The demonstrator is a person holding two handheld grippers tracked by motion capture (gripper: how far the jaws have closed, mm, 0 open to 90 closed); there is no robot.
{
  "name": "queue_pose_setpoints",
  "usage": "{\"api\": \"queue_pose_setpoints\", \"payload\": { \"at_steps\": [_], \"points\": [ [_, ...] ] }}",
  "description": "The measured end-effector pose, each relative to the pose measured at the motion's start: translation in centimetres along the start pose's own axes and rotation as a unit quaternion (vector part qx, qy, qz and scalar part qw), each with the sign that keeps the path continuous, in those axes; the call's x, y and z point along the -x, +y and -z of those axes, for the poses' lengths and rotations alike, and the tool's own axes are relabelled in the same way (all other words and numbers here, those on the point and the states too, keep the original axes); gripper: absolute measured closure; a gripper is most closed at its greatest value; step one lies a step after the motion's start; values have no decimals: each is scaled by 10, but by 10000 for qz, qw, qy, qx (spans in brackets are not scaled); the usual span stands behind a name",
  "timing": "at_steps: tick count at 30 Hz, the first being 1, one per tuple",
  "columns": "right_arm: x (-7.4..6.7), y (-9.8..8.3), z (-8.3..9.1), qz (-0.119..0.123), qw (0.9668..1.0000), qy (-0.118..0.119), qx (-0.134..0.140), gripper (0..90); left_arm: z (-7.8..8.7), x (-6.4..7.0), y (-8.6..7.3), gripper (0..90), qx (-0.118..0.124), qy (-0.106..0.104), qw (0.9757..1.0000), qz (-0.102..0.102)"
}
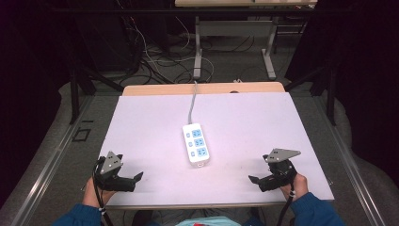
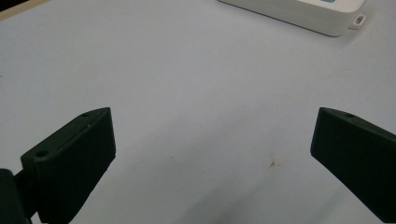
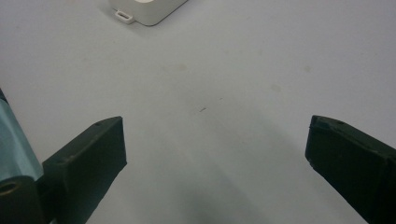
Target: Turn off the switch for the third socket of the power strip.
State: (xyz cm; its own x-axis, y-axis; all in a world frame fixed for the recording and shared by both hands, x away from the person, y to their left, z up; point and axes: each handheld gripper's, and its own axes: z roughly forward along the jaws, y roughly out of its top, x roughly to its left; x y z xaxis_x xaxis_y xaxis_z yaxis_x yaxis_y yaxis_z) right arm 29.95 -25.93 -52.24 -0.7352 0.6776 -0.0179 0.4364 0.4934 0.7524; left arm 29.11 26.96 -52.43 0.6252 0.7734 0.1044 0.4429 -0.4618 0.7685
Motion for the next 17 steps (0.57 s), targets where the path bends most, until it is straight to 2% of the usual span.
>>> {"api": "queue_pose_setpoints", "payload": {
  "at_steps": [17],
  "points": [
    [0, 0, 0, 8, 10000, 6, -3, 46, 0, -2, -2, 3, -27, 12, 10000, 31]
  ]
}}
